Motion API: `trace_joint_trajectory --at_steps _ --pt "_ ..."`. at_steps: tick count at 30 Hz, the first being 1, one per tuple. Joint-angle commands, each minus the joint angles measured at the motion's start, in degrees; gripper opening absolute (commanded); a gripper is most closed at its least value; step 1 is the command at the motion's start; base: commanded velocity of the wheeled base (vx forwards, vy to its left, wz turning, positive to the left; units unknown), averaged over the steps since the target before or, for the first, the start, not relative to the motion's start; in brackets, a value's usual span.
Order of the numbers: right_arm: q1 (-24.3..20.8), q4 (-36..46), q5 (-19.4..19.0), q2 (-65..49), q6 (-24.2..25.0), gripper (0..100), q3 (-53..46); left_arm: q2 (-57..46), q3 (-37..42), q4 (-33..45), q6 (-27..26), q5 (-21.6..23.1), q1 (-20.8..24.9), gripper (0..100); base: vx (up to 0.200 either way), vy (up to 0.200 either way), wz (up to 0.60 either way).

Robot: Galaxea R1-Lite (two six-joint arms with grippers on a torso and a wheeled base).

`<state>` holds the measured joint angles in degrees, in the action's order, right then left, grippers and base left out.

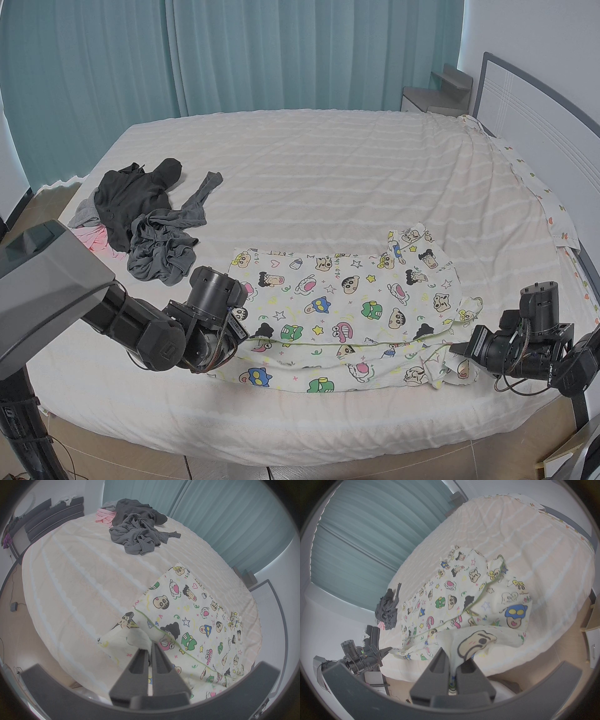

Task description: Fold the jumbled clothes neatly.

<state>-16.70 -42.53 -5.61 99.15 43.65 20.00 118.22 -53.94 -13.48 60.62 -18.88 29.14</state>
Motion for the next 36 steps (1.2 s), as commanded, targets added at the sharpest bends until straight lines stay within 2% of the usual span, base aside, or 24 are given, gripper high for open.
trace_joint_trajectory --at_steps 1,7,13,15,21,31,36 --pt "1.4 -2.5 0.0 3.8 0.3 0 0.9 2.9 -2.2 -0.1 0.0 0.0 -1.1 0 0.000 0.000 0.00" --pt "1.8 -9.1 0.4 8.2 -0.1 0 0.8 5.3 -4.6 -0.1 0.1 0.0 -2.0 0 0.000 0.000 0.00" --pt "2.5 -12.0 0.6 11.8 -0.1 0 0.9 7.1 -5.9 -0.1 0.1 0.0 -2.3 0 0.000 0.000 0.00" --pt "3.4 -15.7 0.8 13.7 0.0 0 0.8 7.8 -7.1 -0.1 0.1 0.0 -3.0 0 0.000 0.000 0.00" --pt "3.9 -22.2 3.3 17.3 0.0 0 0.4 9.4 -9.0 0.1 0.0 0.0 -3.8 0 0.000 0.000 0.00" --pt "4.0 -25.8 3.8 20.5 0.0 0 0.4 12.3 -11.4 0.1 -0.4 0.1 -3.8 0 0.000 0.000 0.00" --pt "4.5 -26.8 5.7 21.5 0.0 0 0.7 13.5 -12.0 0.1 -0.6 0.1 -3.8 0 0.000 0.000 0.00"
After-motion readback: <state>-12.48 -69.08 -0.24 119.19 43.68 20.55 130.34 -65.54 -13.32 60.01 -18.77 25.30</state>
